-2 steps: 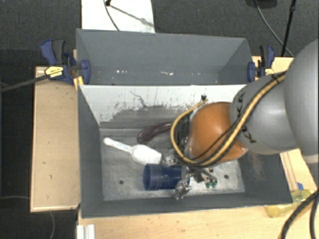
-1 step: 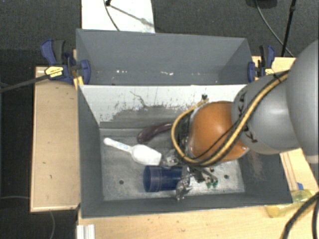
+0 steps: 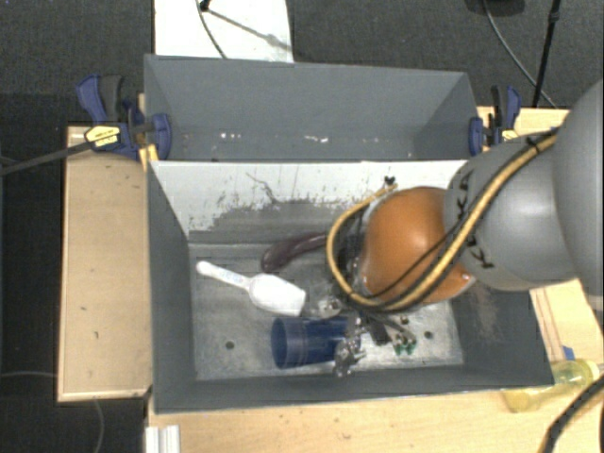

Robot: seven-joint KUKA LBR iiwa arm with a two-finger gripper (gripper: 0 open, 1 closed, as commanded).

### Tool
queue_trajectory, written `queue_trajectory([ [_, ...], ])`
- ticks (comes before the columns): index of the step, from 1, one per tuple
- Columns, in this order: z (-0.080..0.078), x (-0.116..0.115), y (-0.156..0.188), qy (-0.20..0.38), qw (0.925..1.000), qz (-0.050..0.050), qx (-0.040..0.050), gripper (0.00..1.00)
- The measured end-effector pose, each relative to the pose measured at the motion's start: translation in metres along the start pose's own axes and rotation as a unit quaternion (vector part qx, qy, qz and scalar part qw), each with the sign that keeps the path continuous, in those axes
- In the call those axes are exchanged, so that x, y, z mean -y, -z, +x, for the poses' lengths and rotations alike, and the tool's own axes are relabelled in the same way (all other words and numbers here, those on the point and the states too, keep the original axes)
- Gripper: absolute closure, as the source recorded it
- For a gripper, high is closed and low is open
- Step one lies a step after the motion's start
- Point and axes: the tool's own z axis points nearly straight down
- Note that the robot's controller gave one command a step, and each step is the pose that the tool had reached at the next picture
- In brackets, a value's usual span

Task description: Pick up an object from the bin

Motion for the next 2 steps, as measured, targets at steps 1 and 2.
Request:
queue_trajectory([
  [1,0.001,0.000,0.010,-0.001,1.0000,0.000,-0.0025,1.00],
  [2,0.000,0.000,0.023,-0.002,1.0000,0.000,-0.0023,1.00],
])
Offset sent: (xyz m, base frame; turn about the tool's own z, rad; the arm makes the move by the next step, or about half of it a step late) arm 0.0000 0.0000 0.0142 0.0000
